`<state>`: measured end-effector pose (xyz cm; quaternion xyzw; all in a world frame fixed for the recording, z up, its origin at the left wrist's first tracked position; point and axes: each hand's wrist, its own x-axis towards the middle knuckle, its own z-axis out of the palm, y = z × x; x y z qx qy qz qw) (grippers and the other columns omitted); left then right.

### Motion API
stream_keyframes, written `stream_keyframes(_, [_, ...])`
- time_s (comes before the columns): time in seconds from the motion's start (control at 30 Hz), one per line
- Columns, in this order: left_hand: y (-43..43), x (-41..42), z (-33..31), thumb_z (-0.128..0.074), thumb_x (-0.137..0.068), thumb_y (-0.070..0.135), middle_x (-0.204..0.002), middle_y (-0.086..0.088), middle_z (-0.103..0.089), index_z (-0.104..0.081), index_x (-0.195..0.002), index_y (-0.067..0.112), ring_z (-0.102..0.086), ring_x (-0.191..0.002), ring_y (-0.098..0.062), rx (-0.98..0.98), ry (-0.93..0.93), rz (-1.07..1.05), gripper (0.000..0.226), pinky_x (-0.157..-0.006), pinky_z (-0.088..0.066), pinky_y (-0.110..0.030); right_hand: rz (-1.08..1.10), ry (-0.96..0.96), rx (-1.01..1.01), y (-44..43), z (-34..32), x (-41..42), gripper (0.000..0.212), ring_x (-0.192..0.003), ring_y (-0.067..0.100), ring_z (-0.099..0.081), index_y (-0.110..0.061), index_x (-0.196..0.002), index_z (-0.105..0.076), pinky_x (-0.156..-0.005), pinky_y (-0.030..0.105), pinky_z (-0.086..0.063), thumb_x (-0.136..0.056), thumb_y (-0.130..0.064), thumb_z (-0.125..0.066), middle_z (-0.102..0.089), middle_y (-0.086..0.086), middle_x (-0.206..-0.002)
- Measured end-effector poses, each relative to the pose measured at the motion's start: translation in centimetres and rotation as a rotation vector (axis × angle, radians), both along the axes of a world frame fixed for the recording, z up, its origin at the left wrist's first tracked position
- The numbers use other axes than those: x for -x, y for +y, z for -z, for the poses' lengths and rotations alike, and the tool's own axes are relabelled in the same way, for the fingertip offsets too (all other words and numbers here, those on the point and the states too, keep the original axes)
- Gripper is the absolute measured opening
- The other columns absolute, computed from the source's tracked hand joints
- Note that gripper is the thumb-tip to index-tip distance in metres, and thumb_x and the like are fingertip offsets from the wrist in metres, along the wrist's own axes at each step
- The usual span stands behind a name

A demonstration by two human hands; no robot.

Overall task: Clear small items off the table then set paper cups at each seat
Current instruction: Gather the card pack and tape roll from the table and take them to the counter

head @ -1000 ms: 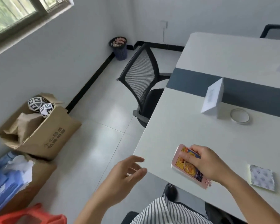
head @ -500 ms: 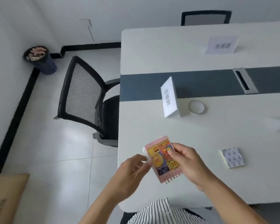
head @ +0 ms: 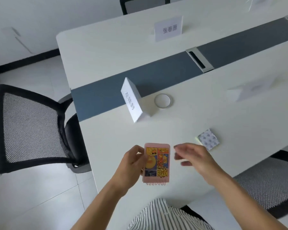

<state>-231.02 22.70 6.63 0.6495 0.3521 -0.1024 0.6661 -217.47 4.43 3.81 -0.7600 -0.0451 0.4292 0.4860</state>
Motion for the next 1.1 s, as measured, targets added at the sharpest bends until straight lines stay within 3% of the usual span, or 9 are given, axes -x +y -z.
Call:
stream_keyframes(0.13, [-0.4, -1.0, 0.4, -0.044, -0.098, 0.011, -0.085, -0.01, -0.075, -0.054, -0.096, 0.001, -0.071, -0.068, -0.016, 0.042, 0.075, -0.122, 0.014, -0.058, -0.051, -0.027, -0.002, -0.583, 0.565, -4.4, 6.5, -7.5, 0.048, -0.128, 0.029, -0.047, -0.016, -0.13, -0.056, -0.096, 0.044, -0.045, -0.087, -0.034, -0.067, -0.053, 0.008, -0.138])
stream_keyframes(0.23, [-0.7, -1.4, 0.6, -0.041, -0.097, 0.007, -0.085, -0.012, -0.074, -0.055, -0.095, 0.004, -0.072, -0.071, -0.021, 0.098, 0.108, -0.223, 0.014, -0.057, -0.054, -0.03, -0.171, -0.532, 0.784, -6.6, 10.5, -10.1, 0.072, -0.137, 0.034, -0.032, -0.02, -0.147, -0.032, -0.1, 0.049, -0.041, -0.086, -0.038, -0.065, -0.033, 0.013, -0.153])
stream_keyframes(0.33, [-1.1, -2.1, 0.9, -0.041, -0.096, 0.004, -0.083, -0.014, -0.073, -0.054, -0.102, 0.004, -0.071, -0.072, -0.028, 0.173, 0.131, -0.336, 0.015, -0.065, -0.056, -0.041, -0.224, -0.512, 0.901, -7.1, 12.1, -10.7, 0.088, -0.123, 0.039, -0.044, -0.021, -0.147, -0.028, -0.093, 0.044, -0.042, -0.075, -0.041, -0.074, -0.044, 0.018, -0.14])
stream_keyframes(0.4, [-1.6, -2.7, 1.1, -0.041, -0.095, 0.003, -0.085, -0.016, -0.071, -0.052, -0.105, 0.003, -0.071, -0.073, -0.031, 0.194, 0.145, -0.382, 0.015, -0.07, -0.055, -0.048, -0.116, -0.395, 0.867, -7.0, 12.0, -11.0, 0.096, -0.116, 0.038, -0.05, -0.02, -0.143, -0.027, -0.086, 0.041, -0.042, -0.067, -0.041, -0.081, -0.052, 0.017, -0.129])
stream_keyframes(0.5, [-2.4, -3.8, 1.2, -0.043, -0.093, 0.001, -0.087, -0.018, -0.072, -0.05, -0.108, 0.0, -0.071, -0.074, -0.033, 0.189, 0.158, -0.392, 0.016, -0.072, -0.057, -0.049, 0.007, -0.301, 0.698, -6.6, 11.2, -11.4, 0.07, -0.107, 0.035, -0.06, -0.016, -0.133, -0.039, -0.08, 0.037, -0.045, -0.075, -0.035, -0.074, -0.063, 0.011, -0.121])
stream_keyframes(0.77, [-2.7, -5.9, 1.2, -0.041, -0.091, -0.002, -0.093, -0.017, -0.071, -0.053, -0.115, 0.005, -0.069, -0.079, -0.035, 0.23, 0.136, -0.458, 0.028, -0.086, -0.052, -0.057, 0.116, -0.115, -0.194, 0.7, -0.2, -7.0, 0.015, -0.06, 0.017, -0.053, -0.012, -0.11, -0.062, -0.048, 0.031, -0.041, -0.095, -0.013, -0.059, -0.067, 0.0, -0.074])
stream_keyframes(0.87, [-2.6, -6.0, 1.1, -0.037, -0.099, 0.014, -0.102, -0.021, -0.071, -0.056, -0.115, 0.002, -0.07, -0.088, -0.036, 0.259, 0.103, -0.528, 0.028, -0.085, -0.054, -0.054, -0.078, -0.161, -0.202, 3.2, -1.6, -4.4, 0.017, -0.062, 0.01, -0.06, -0.015, -0.109, -0.062, -0.049, 0.027, -0.046, -0.093, -0.014, -0.062, -0.067, -0.004, -0.081])
stream_keyframes(1.0, [-2.0, -5.9, 1.0, -0.032, -0.1, 0.045, -0.098, -0.014, -0.075, -0.067, -0.105, 0.01, -0.072, -0.091, -0.031, 0.316, 0.088, -0.567, 0.05, -0.072, -0.057, -0.04, -0.349, -0.521, 0.041, 4.2, -0.4, -2.8, 0.02, -0.058, 0.008, -0.06, -0.03, -0.104, -0.069, -0.065, 0.024, -0.044, -0.084, -0.029, -0.071, -0.061, -0.009, -0.092])
stream_keyframes(1.1, [-1.8, -5.8, 1.4, -0.035, -0.099, 0.047, -0.097, -0.015, -0.074, -0.067, -0.1, 0.012, -0.072, -0.088, -0.03, 0.263, 0.102, -0.568, 0.048, -0.07, -0.058, -0.041, -0.385, -0.439, 0.001, 5.0, 0.1, -3.0, 0.021, -0.056, 0.01, -0.058, -0.032, -0.105, -0.069, -0.063, 0.026, -0.047, -0.084, -0.034, -0.071, -0.061, -0.007, -0.084])
